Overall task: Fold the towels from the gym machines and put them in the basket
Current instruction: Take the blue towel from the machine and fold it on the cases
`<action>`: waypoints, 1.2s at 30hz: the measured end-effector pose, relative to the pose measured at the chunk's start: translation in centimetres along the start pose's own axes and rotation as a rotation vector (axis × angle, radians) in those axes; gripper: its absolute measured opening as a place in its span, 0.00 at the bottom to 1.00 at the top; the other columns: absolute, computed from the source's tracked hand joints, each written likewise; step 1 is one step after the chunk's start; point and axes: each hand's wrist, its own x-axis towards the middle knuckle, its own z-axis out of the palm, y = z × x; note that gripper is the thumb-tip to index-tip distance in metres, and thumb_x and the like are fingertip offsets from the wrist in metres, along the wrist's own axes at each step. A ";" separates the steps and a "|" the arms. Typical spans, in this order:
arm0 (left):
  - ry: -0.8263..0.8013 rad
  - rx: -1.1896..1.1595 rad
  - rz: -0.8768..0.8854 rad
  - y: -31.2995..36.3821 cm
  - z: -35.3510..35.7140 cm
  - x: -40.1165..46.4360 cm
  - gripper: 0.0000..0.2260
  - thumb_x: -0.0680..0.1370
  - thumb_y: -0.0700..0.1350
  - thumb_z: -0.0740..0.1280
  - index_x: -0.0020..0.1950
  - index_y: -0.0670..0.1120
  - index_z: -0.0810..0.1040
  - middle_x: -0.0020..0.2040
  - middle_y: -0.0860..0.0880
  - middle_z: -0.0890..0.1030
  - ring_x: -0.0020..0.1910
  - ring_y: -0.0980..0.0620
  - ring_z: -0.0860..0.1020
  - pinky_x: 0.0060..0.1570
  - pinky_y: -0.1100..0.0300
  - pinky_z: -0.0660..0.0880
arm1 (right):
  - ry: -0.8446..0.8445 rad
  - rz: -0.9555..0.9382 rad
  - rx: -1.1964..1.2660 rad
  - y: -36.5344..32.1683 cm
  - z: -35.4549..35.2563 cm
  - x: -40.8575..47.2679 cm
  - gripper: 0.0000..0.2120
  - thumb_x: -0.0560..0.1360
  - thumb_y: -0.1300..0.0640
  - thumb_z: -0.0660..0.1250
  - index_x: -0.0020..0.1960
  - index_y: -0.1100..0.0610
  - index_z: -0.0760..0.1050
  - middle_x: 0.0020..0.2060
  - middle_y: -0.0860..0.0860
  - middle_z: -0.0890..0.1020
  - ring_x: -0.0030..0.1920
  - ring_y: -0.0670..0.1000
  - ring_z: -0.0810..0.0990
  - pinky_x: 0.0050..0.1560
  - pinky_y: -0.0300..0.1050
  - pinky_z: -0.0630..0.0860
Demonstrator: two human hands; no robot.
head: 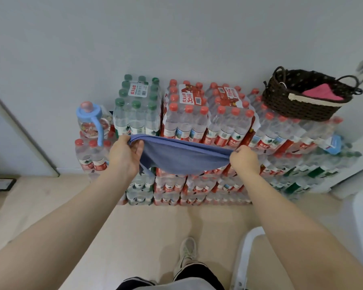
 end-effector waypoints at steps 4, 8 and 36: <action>-0.017 0.145 -0.005 -1.0 1.1 0.2 0.12 0.80 0.38 0.55 0.38 0.42 0.69 0.33 0.47 0.72 0.31 0.54 0.73 0.37 0.65 0.78 | -0.051 0.266 0.715 -0.4 -1.3 0.2 0.12 0.81 0.61 0.49 0.60 0.60 0.66 0.37 0.58 0.76 0.28 0.52 0.70 0.23 0.41 0.64; -0.008 0.331 -0.101 -1.5 1.4 1.8 0.14 0.82 0.41 0.52 0.37 0.41 0.67 0.17 0.50 0.72 0.20 0.56 0.77 0.25 0.68 0.75 | 0.001 0.247 1.193 -1.0 -2.5 0.1 0.09 0.80 0.64 0.50 0.52 0.57 0.68 0.30 0.54 0.72 0.24 0.48 0.68 0.22 0.37 0.67; -0.080 0.515 0.096 -4.9 26.1 25.8 0.07 0.80 0.40 0.52 0.51 0.44 0.68 0.29 0.50 0.82 0.35 0.54 0.79 0.34 0.67 0.73 | -0.001 0.050 1.007 -10.5 -4.3 34.4 0.06 0.76 0.62 0.63 0.40 0.58 0.73 0.32 0.52 0.80 0.33 0.46 0.78 0.32 0.34 0.73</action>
